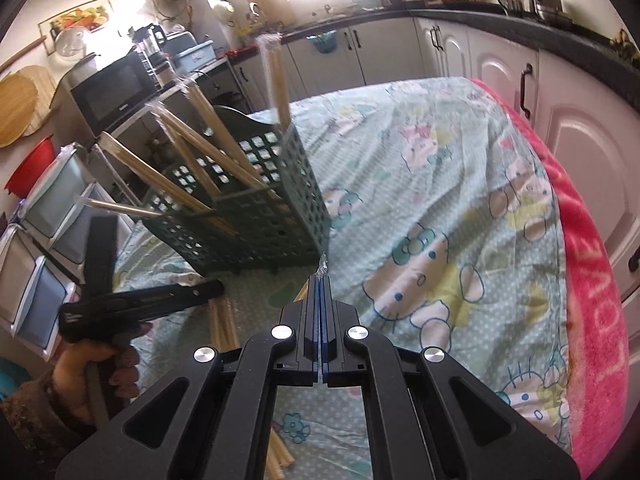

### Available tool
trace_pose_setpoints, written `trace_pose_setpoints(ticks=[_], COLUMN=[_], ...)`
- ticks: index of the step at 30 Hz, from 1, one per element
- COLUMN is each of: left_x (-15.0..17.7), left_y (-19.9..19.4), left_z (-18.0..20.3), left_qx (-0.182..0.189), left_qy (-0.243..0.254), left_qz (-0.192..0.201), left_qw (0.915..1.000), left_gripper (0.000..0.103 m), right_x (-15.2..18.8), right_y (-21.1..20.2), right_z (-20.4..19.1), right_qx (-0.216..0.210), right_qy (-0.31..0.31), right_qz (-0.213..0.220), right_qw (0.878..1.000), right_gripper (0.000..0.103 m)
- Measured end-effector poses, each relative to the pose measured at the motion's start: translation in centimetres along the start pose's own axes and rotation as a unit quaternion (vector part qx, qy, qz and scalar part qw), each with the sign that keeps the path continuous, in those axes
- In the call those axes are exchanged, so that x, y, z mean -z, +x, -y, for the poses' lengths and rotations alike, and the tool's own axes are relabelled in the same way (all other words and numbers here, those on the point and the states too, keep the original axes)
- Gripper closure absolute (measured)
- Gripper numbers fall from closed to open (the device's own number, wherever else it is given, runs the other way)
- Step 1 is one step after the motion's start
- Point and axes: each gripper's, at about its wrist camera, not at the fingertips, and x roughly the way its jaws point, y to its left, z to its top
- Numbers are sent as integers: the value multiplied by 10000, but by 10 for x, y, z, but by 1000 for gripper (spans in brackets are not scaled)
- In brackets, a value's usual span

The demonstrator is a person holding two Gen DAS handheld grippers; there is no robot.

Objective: Organize utensils

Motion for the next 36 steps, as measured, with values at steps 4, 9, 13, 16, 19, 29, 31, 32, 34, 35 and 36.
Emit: trace_pose_setpoints(ticks=[4,9,13,16,19,29,31,32,34,35,36], left_x=[-1,0,0,0,-1,-2,-5,-6,-11,-14,-17], left_y=[-12,-45,-76,-93,-112,-152,-159,-162,-172,-175,-179], left_z=[-6,-1,12,23,32,76,82,84,90,92,96], left_qx=[172,502,705,827,954,1316,1360,1405,1442,1460,1496], left_qy=[11,103,343,494,631,1027,1081,1096,1177,1204,1234], left_qz=[56,328,587,747,893,1320,1399,1419,1496,1515,1544], left_qw=[9998,9981,9952,9925,9894,9771,9748,9737,9711,9702,9688], left_gripper=[101,102,102,102,102,102,102,102,103,103,103], right_x=[-6,-14,-21,-24,-29,-50,-57,-60,-69,-72,-77], right_y=[-10,-23,-34,-39,-45,-71,-77,-79,-85,-88,-91], right_z=[-11,-27,-42,-52,-62,-85,-89,-90,-94,-95,-96], right_qx=[-120,-303,-534,-663,-788,-989,-997,-990,-981,-978,-972], right_qy=[-142,-366,-536,-621,-730,-1011,-1080,-1105,-1160,-1174,-1199], right_qz=[109,238,343,385,451,746,845,885,985,1025,1079], right_qw=[9998,9986,9965,9951,9932,9871,9855,9850,9835,9829,9821], right_gripper=[102,102,102,102,102,102,102,102,102,102,102])
